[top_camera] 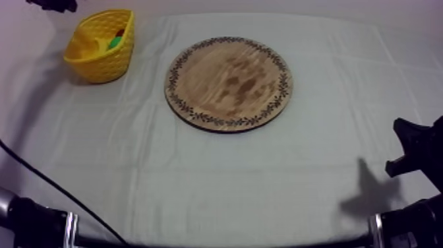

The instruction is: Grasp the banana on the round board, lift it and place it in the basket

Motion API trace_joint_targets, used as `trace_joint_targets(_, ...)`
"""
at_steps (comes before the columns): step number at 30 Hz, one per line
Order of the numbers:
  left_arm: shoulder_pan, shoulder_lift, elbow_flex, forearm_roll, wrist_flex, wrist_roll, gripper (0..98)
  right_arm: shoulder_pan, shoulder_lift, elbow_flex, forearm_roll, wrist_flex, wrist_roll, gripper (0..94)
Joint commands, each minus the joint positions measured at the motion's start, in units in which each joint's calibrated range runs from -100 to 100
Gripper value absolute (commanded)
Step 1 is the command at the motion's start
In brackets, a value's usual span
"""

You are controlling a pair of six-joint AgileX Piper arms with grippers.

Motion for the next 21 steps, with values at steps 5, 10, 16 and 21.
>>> trace_joint_targets(5,0.16,-15.78,10.54,0.05,0.0,-1.49,22.5,0.0,0.0,-0.03,0.0,-0.01,0.0,0.3)
trace_joint_targets(10,0.87,-27.87,18.28,-0.36,0.08,-1.66,17.6,0.0,0.0,-0.03,0.0,-0.01,0.0,0.3)
trace_joint_targets(16,1.14,-41.78,26.14,0.55,0.19,-2.43,7.6,0.0,0.0,-0.03,0.0,-0.01,0.0,0.3)
trace_joint_targets(21,0.84,-52.68,34.59,1.59,-1.42,-3.41,4.7,0.0,0.0,-0.03,0.0,-0.01,0.0,0.3)
